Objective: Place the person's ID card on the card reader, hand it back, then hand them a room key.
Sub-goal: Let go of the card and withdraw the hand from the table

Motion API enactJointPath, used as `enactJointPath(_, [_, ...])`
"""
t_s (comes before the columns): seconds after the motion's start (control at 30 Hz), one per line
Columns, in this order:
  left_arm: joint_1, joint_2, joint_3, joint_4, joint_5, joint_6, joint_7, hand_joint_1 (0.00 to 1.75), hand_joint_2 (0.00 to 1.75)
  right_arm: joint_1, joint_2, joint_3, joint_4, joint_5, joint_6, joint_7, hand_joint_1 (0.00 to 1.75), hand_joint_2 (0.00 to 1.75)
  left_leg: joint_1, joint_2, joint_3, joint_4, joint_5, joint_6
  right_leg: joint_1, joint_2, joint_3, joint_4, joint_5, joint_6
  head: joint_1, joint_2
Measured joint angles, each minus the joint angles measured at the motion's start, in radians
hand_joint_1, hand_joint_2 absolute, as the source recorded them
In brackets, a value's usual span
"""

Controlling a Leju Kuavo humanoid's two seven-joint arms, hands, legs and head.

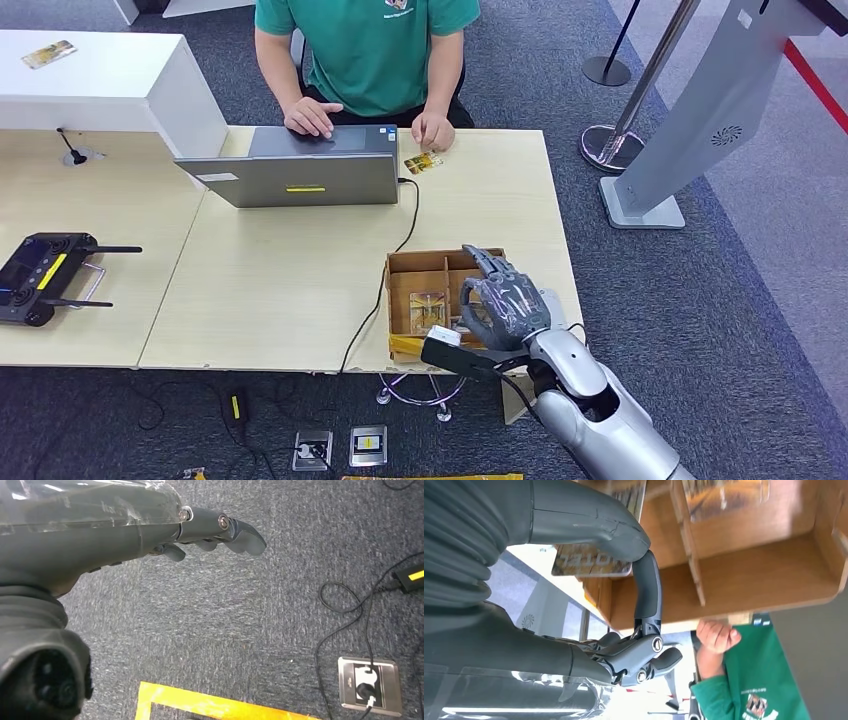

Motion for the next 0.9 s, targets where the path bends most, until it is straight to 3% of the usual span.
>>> enactJointPath(0.1, [0.000, -0.001, -0.003, 0.000, 0.003, 0.004, -0.009, 0.00, 0.00, -0.014, 0.000, -0.019, -0.002, 0.010, -0.005, -0.017, 1.06, 1.75, 0.000, 0.000, 0.000, 0.000, 0.000, 0.000, 0.000, 0.000, 0.000, 0.000, 0.000, 0.000, 0.000, 0.000])
enactJointPath(0.13, [0.000, -0.001, -0.004, 0.000, 0.006, 0.006, -0.011, 0.00, 0.00, -0.020, 0.000, -0.026, -0.003, 0.016, -0.004, -0.023, 0.71, 1.75, 0.000, 0.000, 0.000, 0.000, 0.000, 0.000, 0.000, 0.000, 0.000, 0.000, 0.000, 0.000, 0.000, 0.000])
enactJointPath(0.23, [0.000, -0.001, -0.005, 0.000, 0.010, 0.008, -0.014, 0.00, 0.00, -0.036, 0.000, -0.045, -0.003, 0.027, 0.002, -0.035, 0.07, 1.75, 0.000, 0.000, 0.000, 0.000, 0.000, 0.000, 0.000, 0.000, 0.000, 0.000, 0.000, 0.000, 0.000, 0.000])
enactJointPath(0.27, [0.000, -0.002, -0.006, 0.000, 0.010, 0.008, -0.014, 0.00, 0.00, -0.037, 0.000, -0.049, -0.003, 0.028, 0.002, -0.037, 0.00, 1.75, 0.000, 0.000, 0.000, 0.000, 0.000, 0.000, 0.000, 0.000, 0.000, 0.000, 0.000, 0.000, 0.000, 0.000])
enactJointPath(0.57, [0.000, 0.001, -0.014, 0.000, 0.005, 0.006, -0.014, 0.00, 0.00, -0.014, 0.001, -0.062, -0.003, -0.011, -0.008, -0.047, 0.00, 1.75, 0.000, 0.000, 0.000, 0.000, 0.000, 0.000, 0.000, 0.000, 0.000, 0.000, 0.000, 0.000, 0.000, 0.000])
enactJointPath(0.9, [0.001, 0.008, -0.016, 0.000, 0.011, 0.003, -0.017, 0.00, 0.00, 0.006, -0.025, -0.072, -0.028, -0.079, 0.067, -0.032, 0.00, 1.75, 0.000, 0.000, 0.001, 0.000, 0.000, 0.000, 0.000, 0.000, 0.000, 0.000, 0.000, 0.000, 0.000, 0.000])
